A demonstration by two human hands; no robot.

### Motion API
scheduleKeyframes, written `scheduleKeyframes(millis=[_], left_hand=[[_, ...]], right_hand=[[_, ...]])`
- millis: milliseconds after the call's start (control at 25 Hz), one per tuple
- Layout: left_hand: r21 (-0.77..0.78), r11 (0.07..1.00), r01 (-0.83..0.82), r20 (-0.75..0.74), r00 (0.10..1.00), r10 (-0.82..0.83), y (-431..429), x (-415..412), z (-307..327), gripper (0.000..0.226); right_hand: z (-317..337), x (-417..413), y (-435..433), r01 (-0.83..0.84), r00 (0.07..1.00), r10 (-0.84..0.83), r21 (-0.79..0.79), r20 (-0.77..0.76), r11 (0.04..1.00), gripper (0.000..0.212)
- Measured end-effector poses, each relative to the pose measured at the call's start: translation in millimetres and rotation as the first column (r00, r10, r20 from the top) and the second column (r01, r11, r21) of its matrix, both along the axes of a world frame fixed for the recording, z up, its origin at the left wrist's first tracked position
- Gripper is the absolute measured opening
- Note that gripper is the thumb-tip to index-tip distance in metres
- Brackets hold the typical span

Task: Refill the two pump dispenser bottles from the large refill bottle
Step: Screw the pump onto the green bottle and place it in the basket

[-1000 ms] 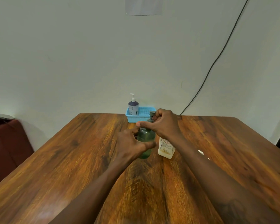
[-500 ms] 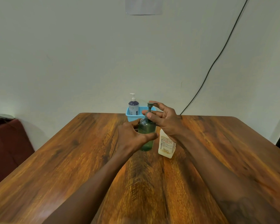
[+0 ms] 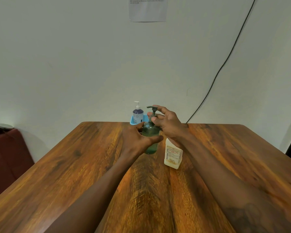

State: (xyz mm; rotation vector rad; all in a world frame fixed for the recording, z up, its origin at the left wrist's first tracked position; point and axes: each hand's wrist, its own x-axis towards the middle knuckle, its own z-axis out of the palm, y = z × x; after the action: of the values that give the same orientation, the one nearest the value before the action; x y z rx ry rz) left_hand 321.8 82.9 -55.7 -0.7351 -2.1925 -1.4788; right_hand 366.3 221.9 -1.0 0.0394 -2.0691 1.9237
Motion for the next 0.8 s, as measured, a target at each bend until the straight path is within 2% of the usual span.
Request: scheduleKeyframes(millis=[40, 80, 160, 240, 320, 400, 480, 600, 800], left_hand=[[-0.004, 1.000, -0.005, -0.006, 1.000, 0.005, 1, -3, 2, 0.073], [-0.012, 1.000, -0.004, -0.014, 1.000, 0.004, 2, -5, 4, 0.073], [-0.029, 1.000, 0.001, -0.025, 1.000, -0.001, 6, -7, 6, 0.075], [-0.028, 0.999, -0.015, -0.018, 1.000, 0.014, 13, -13, 6, 0.076], [0.001, 1.000, -0.024, -0.005, 1.000, 0.024, 17, -22, 6, 0.076], [0.011, 1.000, -0.030, -0.009, 1.000, 0.030, 19, -34, 6, 0.075], [0.003, 0.999, -0.034, -0.008, 0.999, 0.034, 20, -46, 6, 0.075], [-0.032, 0.999, -0.033, -0.011, 0.999, 0.032, 28, -59, 6, 0.074], [0.054, 0.990, -0.128, -0.014, 0.992, 0.128, 64, -83, 10, 0.061]], right_hand=[[0, 0, 3, 0.022, 1.000, -0.022, 0.003, -0.023, 1.000, 0.033], [0, -1, 5, 0.112, 0.993, -0.110, 0.047, -0.050, 0.993, 0.037], [0, -5, 4, 0.368, 0.929, -0.356, 0.168, -0.097, 0.915, 0.050], [1, -11, -1, 0.475, 0.880, -0.459, 0.248, -0.122, 0.845, 0.057], [4, -18, -2, 0.401, 0.916, -0.379, 0.290, -0.129, 0.869, 0.056], [10, -25, 4, 0.218, 0.975, -0.202, 0.241, -0.088, 0.946, 0.040], [14, -33, 14, 0.100, 0.994, -0.089, 0.225, -0.061, 0.969, 0.026], [17, -52, 26, 0.264, 0.963, -0.222, 0.350, -0.156, 0.899, 0.032], [25, -92, 32, 0.485, 0.870, -0.368, 0.439, -0.328, 0.756, 0.027]])
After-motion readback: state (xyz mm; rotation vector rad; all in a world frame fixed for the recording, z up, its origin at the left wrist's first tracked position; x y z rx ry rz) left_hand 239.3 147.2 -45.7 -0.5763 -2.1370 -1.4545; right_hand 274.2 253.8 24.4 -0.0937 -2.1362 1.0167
